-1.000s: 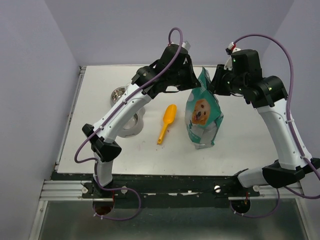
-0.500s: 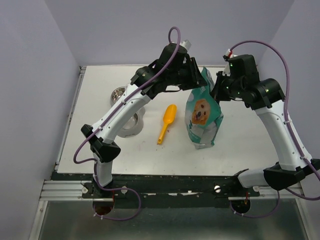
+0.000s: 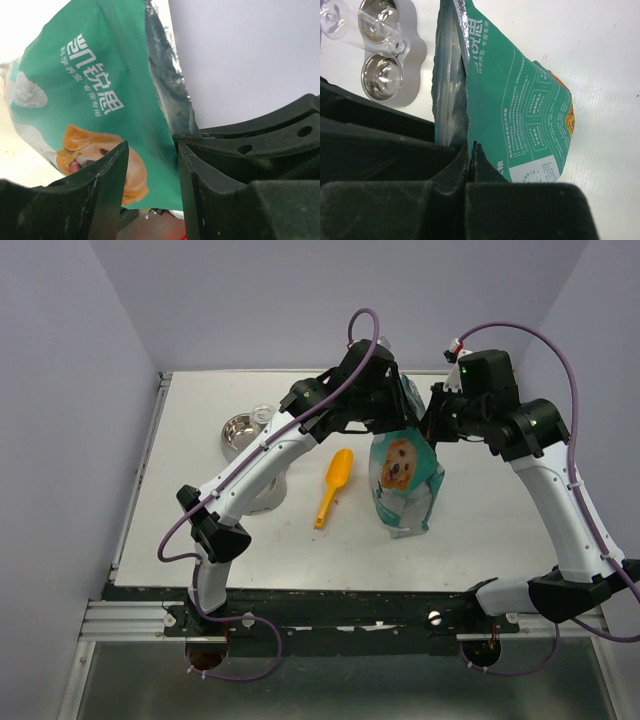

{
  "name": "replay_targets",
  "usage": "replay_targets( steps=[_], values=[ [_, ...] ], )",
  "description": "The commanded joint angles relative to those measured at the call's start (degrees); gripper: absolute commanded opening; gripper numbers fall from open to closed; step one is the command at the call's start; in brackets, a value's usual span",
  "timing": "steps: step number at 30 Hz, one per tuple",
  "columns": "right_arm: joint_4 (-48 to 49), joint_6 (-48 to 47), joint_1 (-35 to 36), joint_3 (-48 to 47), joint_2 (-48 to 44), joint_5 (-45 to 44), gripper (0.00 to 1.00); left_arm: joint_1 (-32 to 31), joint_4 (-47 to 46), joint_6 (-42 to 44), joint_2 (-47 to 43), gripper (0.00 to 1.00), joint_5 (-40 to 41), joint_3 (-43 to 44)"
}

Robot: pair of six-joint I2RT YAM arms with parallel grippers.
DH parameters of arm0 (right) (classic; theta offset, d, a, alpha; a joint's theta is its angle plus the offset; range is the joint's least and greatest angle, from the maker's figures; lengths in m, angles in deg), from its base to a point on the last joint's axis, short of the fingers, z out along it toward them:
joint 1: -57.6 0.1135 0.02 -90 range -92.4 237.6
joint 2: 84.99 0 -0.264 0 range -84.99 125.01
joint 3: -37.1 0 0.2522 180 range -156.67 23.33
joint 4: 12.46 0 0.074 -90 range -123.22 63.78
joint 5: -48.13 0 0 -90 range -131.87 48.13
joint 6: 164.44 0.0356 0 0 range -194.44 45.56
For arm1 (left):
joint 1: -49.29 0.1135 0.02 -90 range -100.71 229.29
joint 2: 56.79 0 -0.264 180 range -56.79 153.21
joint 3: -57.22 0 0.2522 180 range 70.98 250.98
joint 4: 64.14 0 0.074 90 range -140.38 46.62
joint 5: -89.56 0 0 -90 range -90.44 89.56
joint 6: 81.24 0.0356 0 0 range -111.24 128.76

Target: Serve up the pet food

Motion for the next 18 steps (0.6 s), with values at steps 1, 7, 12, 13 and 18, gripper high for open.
replay_targets(
  steps=[1, 7, 12, 13, 18],
  values=[
    [2.2, -0.6, 0.1, 0.0, -0.8, 3.0, 0.00, -0.8, 3.1, -0.1, 1.6, 0.37, 3.5, 2.4],
    [1.9, -1.6, 0.0, 0.0, -0.3, 2.9, 0.00, -2.0, 4.7, 0.9, 3.3, 0.51, 5.6, 5.5],
    [1.6, -2.1, 0.2, -1.0, 0.7, 3.2, 0.00, -2.0, 3.5, 2.1, 3.3, 0.52, 4.7, 3.6],
    [1.6, -2.2, 0.3, -0.9, 0.8, 3.2, 0.00, -2.0, 3.2, 2.2, 3.6, 0.50, 4.3, 3.8],
    [0.7, -2.5, 0.3, -0.7, 1.0, 0.9, 0.04, -1.9, 3.4, 4.7, 5.5, 0.19, 4.2, 6.6]
  ],
)
